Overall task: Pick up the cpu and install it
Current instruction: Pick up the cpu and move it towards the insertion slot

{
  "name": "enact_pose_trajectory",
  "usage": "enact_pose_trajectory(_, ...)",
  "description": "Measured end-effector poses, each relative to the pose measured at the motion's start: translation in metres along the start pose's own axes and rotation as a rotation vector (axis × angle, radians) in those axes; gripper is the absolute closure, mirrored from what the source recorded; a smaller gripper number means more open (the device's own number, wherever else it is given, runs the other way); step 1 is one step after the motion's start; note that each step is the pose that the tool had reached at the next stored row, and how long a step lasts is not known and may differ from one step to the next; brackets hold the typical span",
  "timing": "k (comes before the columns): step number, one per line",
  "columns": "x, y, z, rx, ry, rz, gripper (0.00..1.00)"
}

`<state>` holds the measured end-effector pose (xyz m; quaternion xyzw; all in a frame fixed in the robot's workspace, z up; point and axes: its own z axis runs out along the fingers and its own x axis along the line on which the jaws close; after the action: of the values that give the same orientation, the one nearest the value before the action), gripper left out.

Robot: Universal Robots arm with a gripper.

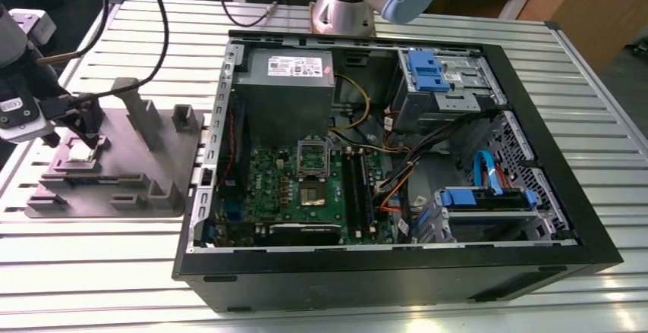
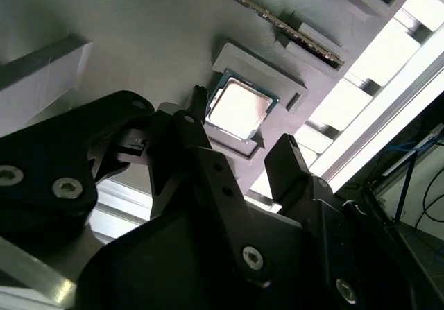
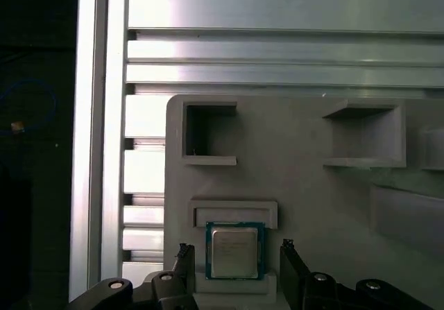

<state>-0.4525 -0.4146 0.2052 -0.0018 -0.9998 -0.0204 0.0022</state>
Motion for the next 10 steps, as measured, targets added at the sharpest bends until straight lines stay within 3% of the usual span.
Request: enact_pose_trajectory(10,0.0032,-0.0005,0.0122,0.0000,0.0000,0.000,0.40)
